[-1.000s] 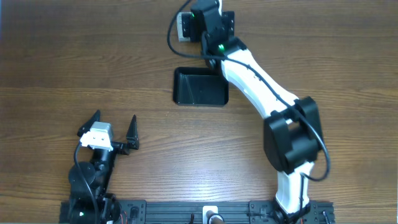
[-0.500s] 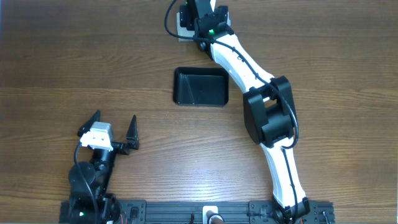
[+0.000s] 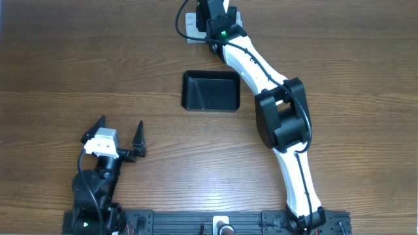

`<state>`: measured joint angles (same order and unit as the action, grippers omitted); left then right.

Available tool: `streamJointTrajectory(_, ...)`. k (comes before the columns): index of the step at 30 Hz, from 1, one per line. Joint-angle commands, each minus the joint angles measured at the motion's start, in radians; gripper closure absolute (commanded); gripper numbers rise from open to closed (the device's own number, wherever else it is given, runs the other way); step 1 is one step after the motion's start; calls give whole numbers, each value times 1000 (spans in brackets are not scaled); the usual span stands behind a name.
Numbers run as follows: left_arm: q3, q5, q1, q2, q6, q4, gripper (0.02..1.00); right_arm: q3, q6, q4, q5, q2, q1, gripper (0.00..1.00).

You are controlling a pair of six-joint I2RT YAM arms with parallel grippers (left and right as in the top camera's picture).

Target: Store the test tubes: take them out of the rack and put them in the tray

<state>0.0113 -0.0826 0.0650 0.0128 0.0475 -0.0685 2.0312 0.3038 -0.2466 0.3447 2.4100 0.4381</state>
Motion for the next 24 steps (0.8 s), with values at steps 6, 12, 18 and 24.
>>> streamJointTrajectory(6, -5, -10, -5, -7, -14, -3, 18, 28, -10, 2, 24, 10, -1, 612)
streamJointTrajectory(12, -5, -10, -5, -7, -14, -3, 18, 28, -18, -8, 50, 10, -1, 663)
streamJointTrajectory(18, -5, -10, -5, -7, -14, -3, 18, 28, -32, -8, 50, 10, -1, 700)
streamJointTrajectory(24, -5, -10, -5, -7, -14, -3, 18, 28, -39, -8, 49, 11, -1, 750)
